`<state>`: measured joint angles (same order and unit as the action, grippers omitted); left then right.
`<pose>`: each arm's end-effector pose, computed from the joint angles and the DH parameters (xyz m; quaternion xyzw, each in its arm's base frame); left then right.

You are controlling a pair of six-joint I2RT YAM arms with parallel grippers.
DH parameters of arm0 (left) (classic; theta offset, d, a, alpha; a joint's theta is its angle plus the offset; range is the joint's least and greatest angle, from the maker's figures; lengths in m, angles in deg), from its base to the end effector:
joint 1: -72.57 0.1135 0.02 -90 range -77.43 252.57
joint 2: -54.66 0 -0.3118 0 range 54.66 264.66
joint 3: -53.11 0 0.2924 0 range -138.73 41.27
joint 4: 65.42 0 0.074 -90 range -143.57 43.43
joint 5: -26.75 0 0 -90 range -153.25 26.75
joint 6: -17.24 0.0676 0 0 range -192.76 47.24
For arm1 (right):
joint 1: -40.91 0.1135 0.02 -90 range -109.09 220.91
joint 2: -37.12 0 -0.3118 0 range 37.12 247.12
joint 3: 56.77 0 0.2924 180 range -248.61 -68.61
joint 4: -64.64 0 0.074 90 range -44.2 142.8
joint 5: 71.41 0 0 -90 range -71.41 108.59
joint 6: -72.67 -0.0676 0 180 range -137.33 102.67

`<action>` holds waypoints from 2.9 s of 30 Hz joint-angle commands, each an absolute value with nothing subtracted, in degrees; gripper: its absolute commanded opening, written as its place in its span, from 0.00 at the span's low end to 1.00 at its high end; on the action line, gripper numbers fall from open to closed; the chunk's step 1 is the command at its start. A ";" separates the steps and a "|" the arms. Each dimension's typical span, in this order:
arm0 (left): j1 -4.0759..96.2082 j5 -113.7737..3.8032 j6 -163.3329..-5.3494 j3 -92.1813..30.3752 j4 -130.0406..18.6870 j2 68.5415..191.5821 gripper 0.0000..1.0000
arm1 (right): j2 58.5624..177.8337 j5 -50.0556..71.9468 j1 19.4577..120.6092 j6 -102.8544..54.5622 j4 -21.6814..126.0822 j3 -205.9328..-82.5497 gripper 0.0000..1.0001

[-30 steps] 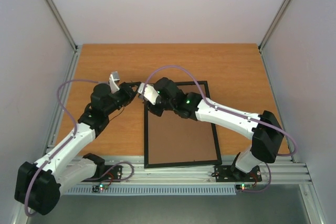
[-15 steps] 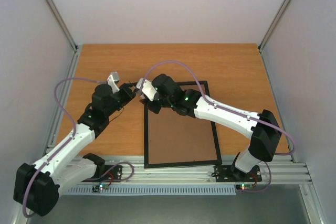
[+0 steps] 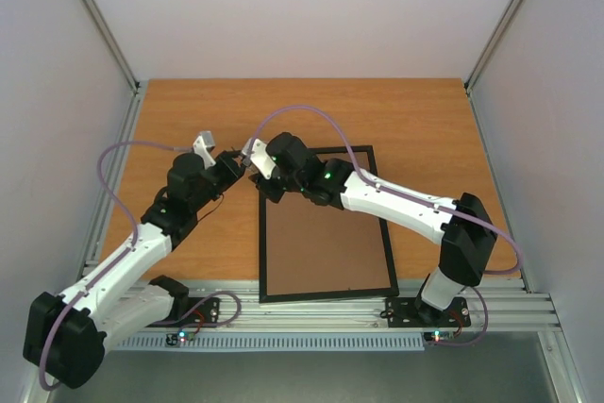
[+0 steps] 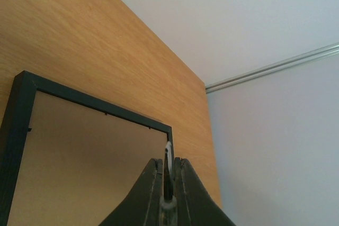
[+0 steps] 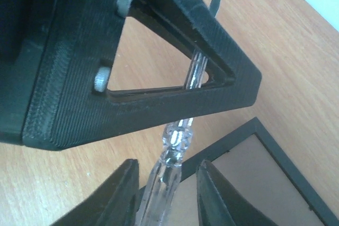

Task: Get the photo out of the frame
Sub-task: Adjust the screwdriver, then move the photo frame to the center of the board.

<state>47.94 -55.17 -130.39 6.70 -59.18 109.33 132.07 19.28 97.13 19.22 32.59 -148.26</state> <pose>0.2374 -0.1193 0.2906 -0.1827 0.7685 -0.4437 0.4233 0.2531 0.3769 0.3242 -0.6418 0.6153 0.0729 0.4520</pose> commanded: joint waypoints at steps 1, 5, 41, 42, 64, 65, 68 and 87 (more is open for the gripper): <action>47.52 -55.12 -131.37 7.55 -63.35 108.98 0.00 | 133.26 20.55 97.17 17.27 30.79 -150.17 0.26; 47.52 -56.58 -130.55 7.25 -60.40 108.42 0.02 | 133.27 21.32 96.70 16.85 30.28 -149.96 0.08; 47.52 -67.26 -98.95 -37.77 -18.67 165.63 0.61 | 122.45 17.32 75.97 14.15 28.26 -127.08 0.01; 47.52 -67.65 -98.97 -38.23 -18.80 166.25 0.61 | 122.50 17.09 75.95 14.12 28.42 -127.01 0.01; 54.61 -66.23 -109.75 -29.81 -23.08 163.48 0.09 | 121.50 14.87 75.89 14.00 27.22 -127.15 0.01; 55.37 -66.49 -111.89 -27.63 -23.98 162.14 0.08 | 121.54 14.58 75.86 14.00 27.07 -127.34 0.01; 57.53 -67.66 -118.11 -20.41 -27.37 157.08 0.08 | 121.67 13.57 75.89 14.05 26.80 -127.94 0.01; 58.88 -70.27 -124.70 -2.28 -24.40 136.26 0.34 | 118.68 7.33 75.86 15.35 25.52 -127.10 0.01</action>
